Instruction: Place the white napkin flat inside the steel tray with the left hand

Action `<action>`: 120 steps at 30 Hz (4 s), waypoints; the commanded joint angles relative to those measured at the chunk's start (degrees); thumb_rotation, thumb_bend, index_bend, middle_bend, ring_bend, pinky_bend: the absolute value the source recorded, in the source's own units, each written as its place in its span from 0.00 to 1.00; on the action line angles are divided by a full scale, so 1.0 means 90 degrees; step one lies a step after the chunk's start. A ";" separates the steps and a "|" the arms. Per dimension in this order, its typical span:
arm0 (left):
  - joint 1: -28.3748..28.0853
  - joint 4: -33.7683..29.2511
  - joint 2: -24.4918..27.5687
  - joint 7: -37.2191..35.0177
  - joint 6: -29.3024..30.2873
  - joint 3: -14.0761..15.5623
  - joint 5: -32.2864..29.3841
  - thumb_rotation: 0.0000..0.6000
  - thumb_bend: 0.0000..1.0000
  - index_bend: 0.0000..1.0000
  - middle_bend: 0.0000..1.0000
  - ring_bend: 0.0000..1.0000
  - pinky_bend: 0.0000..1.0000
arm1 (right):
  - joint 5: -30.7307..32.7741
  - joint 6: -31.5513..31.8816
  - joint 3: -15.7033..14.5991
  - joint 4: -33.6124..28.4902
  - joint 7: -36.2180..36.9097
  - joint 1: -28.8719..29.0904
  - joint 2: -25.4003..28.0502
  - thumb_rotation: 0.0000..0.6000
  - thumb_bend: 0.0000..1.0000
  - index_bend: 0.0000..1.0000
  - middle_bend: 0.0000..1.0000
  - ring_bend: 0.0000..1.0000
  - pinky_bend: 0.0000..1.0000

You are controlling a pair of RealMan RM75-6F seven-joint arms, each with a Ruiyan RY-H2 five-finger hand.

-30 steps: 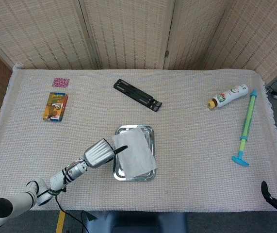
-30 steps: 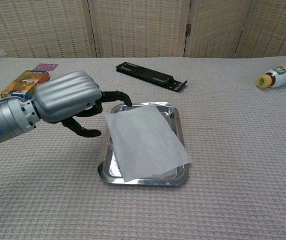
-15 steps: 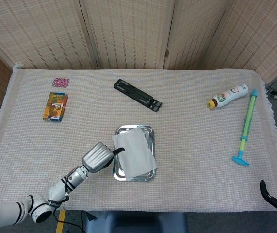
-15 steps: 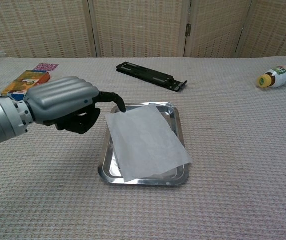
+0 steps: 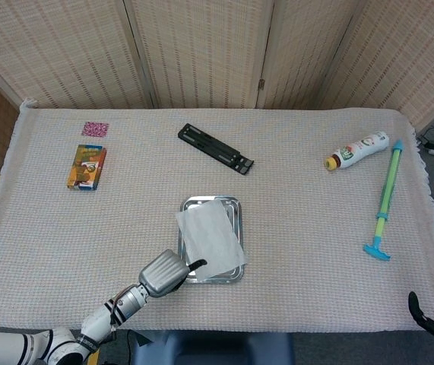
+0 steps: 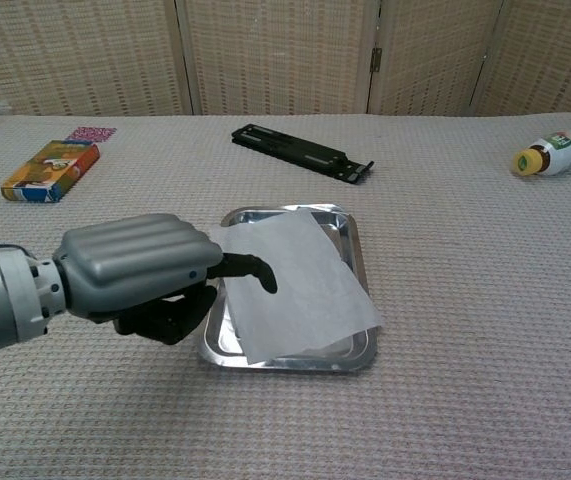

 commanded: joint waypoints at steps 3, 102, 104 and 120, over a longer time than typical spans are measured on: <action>-0.0079 0.0279 -0.0444 0.0183 -0.0215 -0.0132 -0.0247 1.00 1.00 0.23 1.00 1.00 1.00 | -0.0146 0.0049 -0.0054 0.0007 -0.0040 -0.0019 -0.0006 1.00 0.50 0.00 0.00 0.00 0.00; -0.0019 0.1427 -0.0961 0.1478 -0.0616 -0.0534 -0.1655 1.00 1.00 0.21 1.00 1.00 1.00 | -0.0073 0.0088 0.0010 -0.0007 0.0037 0.0031 0.0026 1.00 0.50 0.00 0.00 0.00 0.00; -0.0044 0.1436 -0.0993 0.1517 -0.0596 -0.0525 -0.1682 1.00 1.00 0.21 1.00 1.00 1.00 | -0.0063 0.0105 0.0015 -0.0008 0.0052 0.0025 0.0032 1.00 0.50 0.00 0.00 0.00 0.00; -0.0192 0.1795 -0.1361 0.1478 -0.0448 -0.0466 -0.1507 1.00 1.00 0.22 1.00 1.00 1.00 | -0.0063 0.0134 0.0029 -0.0013 0.0108 0.0026 0.0048 1.00 0.50 0.00 0.00 0.00 0.00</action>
